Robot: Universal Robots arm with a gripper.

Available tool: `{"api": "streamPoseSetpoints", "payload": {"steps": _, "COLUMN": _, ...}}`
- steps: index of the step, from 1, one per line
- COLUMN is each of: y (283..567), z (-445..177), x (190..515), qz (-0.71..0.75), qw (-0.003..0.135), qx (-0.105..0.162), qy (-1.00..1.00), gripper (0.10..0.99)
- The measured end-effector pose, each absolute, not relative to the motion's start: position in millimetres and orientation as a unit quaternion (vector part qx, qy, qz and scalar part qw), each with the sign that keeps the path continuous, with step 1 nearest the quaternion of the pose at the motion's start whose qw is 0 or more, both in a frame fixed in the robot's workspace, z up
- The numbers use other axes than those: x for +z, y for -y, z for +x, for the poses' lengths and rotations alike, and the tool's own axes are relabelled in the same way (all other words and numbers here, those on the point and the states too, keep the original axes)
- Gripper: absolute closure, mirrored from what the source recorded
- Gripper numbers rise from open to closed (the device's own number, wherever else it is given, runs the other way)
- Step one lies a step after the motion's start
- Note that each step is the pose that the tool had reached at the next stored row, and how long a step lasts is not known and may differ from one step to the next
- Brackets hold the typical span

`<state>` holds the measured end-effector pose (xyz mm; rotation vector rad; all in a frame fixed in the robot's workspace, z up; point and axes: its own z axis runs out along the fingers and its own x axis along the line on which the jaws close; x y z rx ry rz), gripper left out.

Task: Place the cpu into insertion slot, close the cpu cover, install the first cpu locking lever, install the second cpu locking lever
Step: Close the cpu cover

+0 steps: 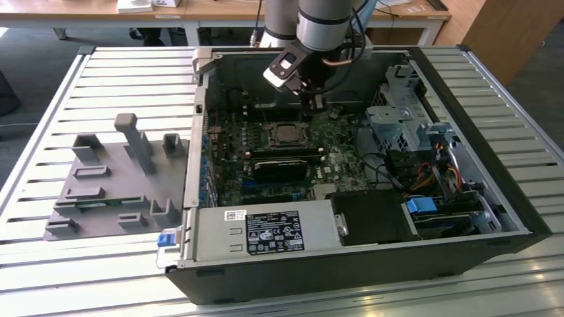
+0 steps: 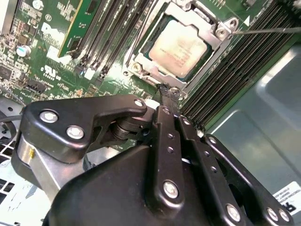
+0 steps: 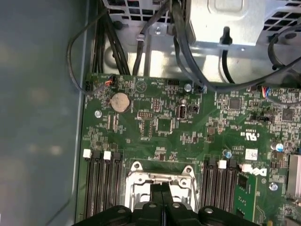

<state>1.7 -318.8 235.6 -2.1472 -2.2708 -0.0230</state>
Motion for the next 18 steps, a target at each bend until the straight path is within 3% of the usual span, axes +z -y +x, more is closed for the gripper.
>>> {"api": "streamPoseSetpoints", "payload": {"steps": 18, "y": 318.6, "z": -20.0, "x": 235.3, "qz": -0.687, "qw": 0.008, "qx": -0.008, "qy": 0.727, "gripper": 0.980}}
